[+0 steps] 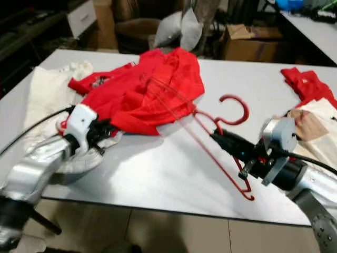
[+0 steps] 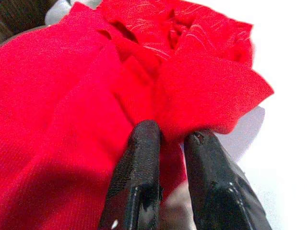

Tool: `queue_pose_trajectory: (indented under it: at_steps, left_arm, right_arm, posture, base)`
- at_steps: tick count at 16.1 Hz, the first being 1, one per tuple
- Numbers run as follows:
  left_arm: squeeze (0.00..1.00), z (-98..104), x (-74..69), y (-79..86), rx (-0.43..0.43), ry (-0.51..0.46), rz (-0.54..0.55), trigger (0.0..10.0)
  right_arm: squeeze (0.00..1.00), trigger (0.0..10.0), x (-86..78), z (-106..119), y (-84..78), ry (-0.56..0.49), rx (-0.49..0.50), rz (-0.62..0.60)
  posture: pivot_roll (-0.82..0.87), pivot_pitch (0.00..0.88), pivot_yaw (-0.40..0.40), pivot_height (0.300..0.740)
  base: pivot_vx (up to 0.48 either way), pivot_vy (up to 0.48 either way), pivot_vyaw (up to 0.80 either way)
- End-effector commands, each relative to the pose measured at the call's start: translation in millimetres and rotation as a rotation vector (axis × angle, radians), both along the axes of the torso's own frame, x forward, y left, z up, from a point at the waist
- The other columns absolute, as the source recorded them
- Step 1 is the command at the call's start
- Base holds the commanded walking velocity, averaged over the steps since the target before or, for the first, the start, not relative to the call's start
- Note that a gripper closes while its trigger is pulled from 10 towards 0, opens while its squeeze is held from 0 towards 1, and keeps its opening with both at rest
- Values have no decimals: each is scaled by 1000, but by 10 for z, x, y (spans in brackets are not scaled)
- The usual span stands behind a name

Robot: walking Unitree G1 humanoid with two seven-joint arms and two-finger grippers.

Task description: Hang hanger

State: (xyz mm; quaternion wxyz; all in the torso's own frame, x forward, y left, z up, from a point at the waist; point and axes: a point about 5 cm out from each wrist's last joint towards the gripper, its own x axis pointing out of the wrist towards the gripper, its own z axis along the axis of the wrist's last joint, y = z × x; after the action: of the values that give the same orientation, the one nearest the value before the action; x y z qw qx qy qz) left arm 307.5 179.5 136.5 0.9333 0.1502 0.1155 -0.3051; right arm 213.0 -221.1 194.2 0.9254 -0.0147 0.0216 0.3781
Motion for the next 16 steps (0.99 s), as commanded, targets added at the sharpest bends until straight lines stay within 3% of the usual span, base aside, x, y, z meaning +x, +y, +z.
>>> queue_pose_trajectory:
  at_steps: [1, 2, 3, 4, 6, 8, 11, 14, 16]
  left_arm:
    - [1000, -14, -224, 47, 62, 134, -131, 10000]
    - [1000, -18, -319, 81, 88, 192, -181, 10000]
    - [1000, -22, -525, 151, 160, 305, -327, 10000]
    - [1000, -21, -580, 168, 159, 328, -376, 10000]
    - [1000, 73, -639, 203, 80, 340, -433, 10000]
    - [1000, 519, -403, 107, -179, 117, -359, 10000]
    - [1000, 861, -302, -76, -271, 16, -461, 10000]
    - [1000, 1347, -272, -430, -396, -88, -676, 10000]
    - [1000, 1549, -240, -559, -404, -147, -751, 10000]
  right_arm:
    - [0, 10000, 49, -70, 73, 27, 8, -36]
    - [0, 10000, 78, -130, 110, 47, 8, -45]
    - [0, 10000, 172, -252, 171, 78, 25, -87]
    - [0, 10000, 200, -277, 183, 78, 23, -105]
    - [0, 10000, 268, -316, 232, 73, -11, -158]
    - [0, 10000, 288, -274, 286, 38, -63, -132]
    - [0, 10000, 315, -78, 302, -16, -76, -28]
    - [0, 10000, 310, 107, 325, 8, -132, 226]
    - [0, 10000, 325, 224, 349, -3, -155, 324]
  posture:
    - [96, 0, 19, 740]
    - [99, 0, 19, 740]
    - [103, 0, 20, 740]
    - [102, 0, 21, 740]
    - [86, 0, 31, 740]
    - [84, 0, 33, 740]
    - [80, 0, 22, 740]
    - [99, 0, -15, 740]
    - [87, 0, -9, 740]
  base:
    - [0, 0, 0]
    - [0, 0, 0]
    - [0, 0, 0]
    - [0, 0, 0]
    - [0, 0, 0]
    - [0, 0, 0]
    - [0, 0, 0]
    - [0, 0, 0]
    - [0, 0, 0]
